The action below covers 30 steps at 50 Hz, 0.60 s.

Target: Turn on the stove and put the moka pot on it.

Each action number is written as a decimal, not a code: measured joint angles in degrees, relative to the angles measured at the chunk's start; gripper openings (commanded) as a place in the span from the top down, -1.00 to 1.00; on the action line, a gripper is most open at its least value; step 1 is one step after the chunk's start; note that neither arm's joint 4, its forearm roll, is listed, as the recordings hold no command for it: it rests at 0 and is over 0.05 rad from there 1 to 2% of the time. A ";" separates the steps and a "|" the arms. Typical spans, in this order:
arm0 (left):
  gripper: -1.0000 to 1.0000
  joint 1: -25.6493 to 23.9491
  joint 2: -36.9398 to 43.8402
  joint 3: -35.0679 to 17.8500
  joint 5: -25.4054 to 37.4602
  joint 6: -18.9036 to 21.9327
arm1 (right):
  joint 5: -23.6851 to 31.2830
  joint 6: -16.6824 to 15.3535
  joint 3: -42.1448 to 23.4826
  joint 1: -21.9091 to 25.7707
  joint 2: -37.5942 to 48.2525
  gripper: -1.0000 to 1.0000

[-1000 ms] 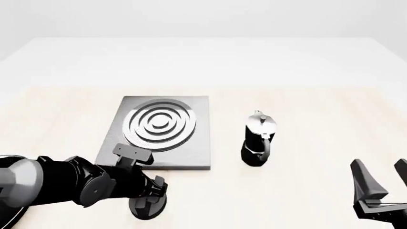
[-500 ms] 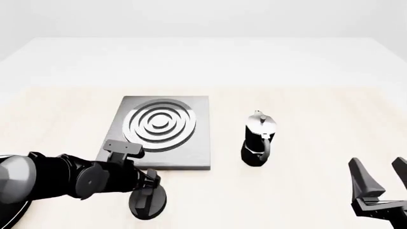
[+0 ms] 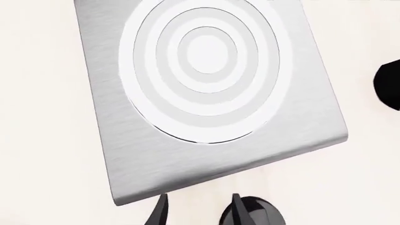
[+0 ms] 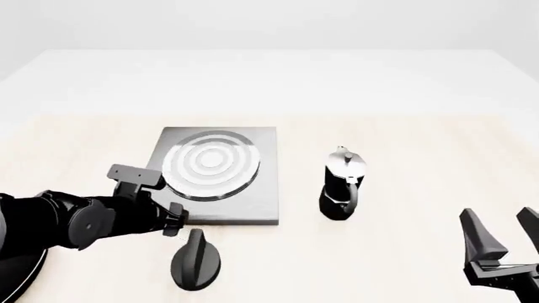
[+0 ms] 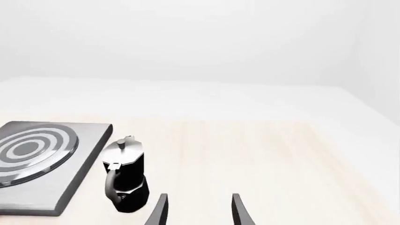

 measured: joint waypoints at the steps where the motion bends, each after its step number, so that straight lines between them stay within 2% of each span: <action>1: -1.00 0.19 -0.05 0.06 -0.06 -0.02 | -0.10 -0.02 0.00 0.01 0.13 -1.00; 6: -1.00 1.06 -0.61 0.23 -0.25 0.19 | -1.02 -0.39 -0.01 0.16 1.46 -1.00; 9: -1.00 1.60 -3.14 -0.04 -0.08 1.19 | -2.83 -0.85 -0.37 0.94 5.18 -1.00; 12: -1.00 2.12 -6.68 -0.45 -0.03 1.99 | -3.35 0.36 -1.73 2.46 9.38 -1.00; 16: -1.00 2.79 -11.65 -0.47 -0.63 2.37 | -1.45 2.26 -4.68 4.93 13.20 -1.00; 22: -1.00 3.99 -18.60 0.30 -2.60 0.74 | 2.19 4.74 -8.95 9.03 17.52 -1.00; 30: -1.00 6.75 -24.15 3.57 -8.61 -4.32 | 6.04 7.97 -13.23 13.53 21.87 -1.00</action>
